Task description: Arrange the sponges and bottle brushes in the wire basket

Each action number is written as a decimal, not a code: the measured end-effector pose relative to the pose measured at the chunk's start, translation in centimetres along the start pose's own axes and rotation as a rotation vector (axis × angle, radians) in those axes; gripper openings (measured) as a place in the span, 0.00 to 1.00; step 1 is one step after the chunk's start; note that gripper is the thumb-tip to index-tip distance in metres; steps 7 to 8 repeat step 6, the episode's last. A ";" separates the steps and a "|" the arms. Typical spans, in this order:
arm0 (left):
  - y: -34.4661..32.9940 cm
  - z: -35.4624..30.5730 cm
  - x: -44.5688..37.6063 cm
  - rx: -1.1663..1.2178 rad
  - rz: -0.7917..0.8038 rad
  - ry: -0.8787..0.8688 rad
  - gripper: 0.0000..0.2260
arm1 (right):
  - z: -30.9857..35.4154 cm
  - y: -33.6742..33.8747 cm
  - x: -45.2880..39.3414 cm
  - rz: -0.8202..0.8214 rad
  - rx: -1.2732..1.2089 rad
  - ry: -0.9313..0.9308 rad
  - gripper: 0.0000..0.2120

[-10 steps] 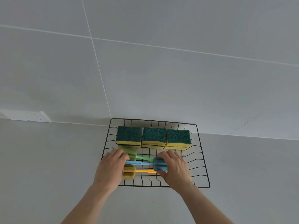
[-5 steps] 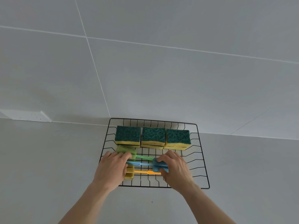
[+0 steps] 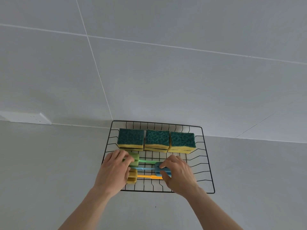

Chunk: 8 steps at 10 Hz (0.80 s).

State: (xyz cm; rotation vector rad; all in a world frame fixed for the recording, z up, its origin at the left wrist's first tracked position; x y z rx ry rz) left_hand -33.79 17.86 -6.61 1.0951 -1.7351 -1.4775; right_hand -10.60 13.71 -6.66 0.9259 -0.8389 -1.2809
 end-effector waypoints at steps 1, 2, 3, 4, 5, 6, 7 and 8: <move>1.6 -0.3 0.4 0.001 -0.013 0.008 0.13 | 0.8 1.4 0.7 -0.059 0.012 0.019 0.11; 1.6 -0.3 0.0 0.045 -0.003 0.015 0.13 | 0.4 1.6 0.8 -0.077 0.036 -0.004 0.15; 1.4 -0.7 -0.2 0.089 0.020 0.017 0.14 | -0.1 1.2 1.3 -0.023 0.083 -0.043 0.20; 2.0 -1.2 0.2 0.089 0.046 0.032 0.16 | 0.2 1.9 2.0 0.014 0.126 -0.104 0.24; 3.2 -1.7 0.9 0.070 0.044 0.042 0.20 | 0.8 3.3 3.0 0.038 0.158 -0.146 0.29; 4.2 -1.9 1.5 0.043 0.053 0.066 0.24 | 0.9 4.8 4.0 0.036 0.181 -0.189 0.31; 4.2 -1.9 1.5 0.043 0.053 0.066 0.24 | 0.9 4.8 4.0 0.036 0.181 -0.189 0.31; 4.2 -1.9 1.5 0.043 0.053 0.066 0.24 | 0.9 4.8 4.0 0.036 0.181 -0.189 0.31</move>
Point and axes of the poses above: each hand's wrist, its own x-axis away from the middle knuckle, its own y-axis out of the back of the hand, z = x × y, the point moved 4 cm from there along -x, towards the middle knuckle, and after that the axes turned 2 degrees about -z, right-handed, at the moved point
